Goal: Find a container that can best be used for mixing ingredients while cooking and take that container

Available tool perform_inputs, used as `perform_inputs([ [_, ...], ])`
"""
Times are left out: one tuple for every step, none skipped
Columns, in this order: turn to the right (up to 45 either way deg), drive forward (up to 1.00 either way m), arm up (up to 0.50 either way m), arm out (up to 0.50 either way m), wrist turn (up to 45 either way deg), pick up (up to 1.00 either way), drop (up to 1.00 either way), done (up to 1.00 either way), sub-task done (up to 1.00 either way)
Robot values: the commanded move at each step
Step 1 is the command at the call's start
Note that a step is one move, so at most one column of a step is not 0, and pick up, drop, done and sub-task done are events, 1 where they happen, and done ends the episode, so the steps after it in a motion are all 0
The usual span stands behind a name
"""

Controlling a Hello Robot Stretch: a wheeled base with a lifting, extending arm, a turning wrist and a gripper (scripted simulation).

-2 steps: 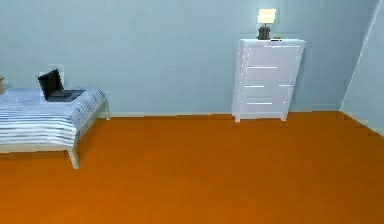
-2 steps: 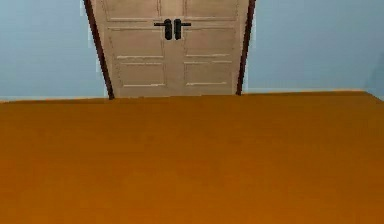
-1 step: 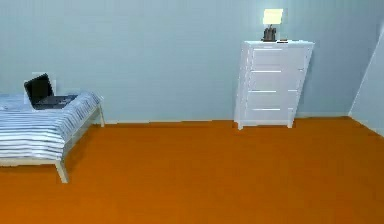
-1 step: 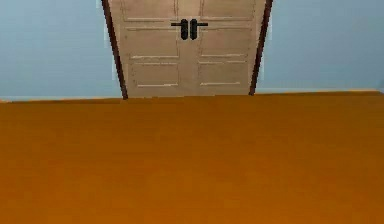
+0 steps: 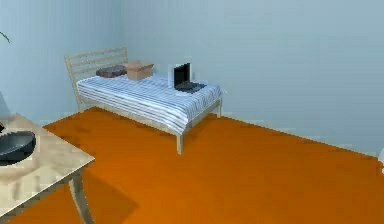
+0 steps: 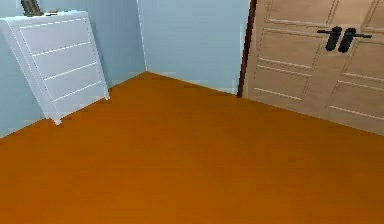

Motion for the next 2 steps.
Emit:
perform_inputs([
  [0.0, 0.45, 0.00, 0.00, 0.0, 0.00, 0.00, 0.00, 0.00],
  [-45.0, 0.00, 0.00, 0.00, 0.0, 0.00, 0.00, 0.00, 0.00],
])
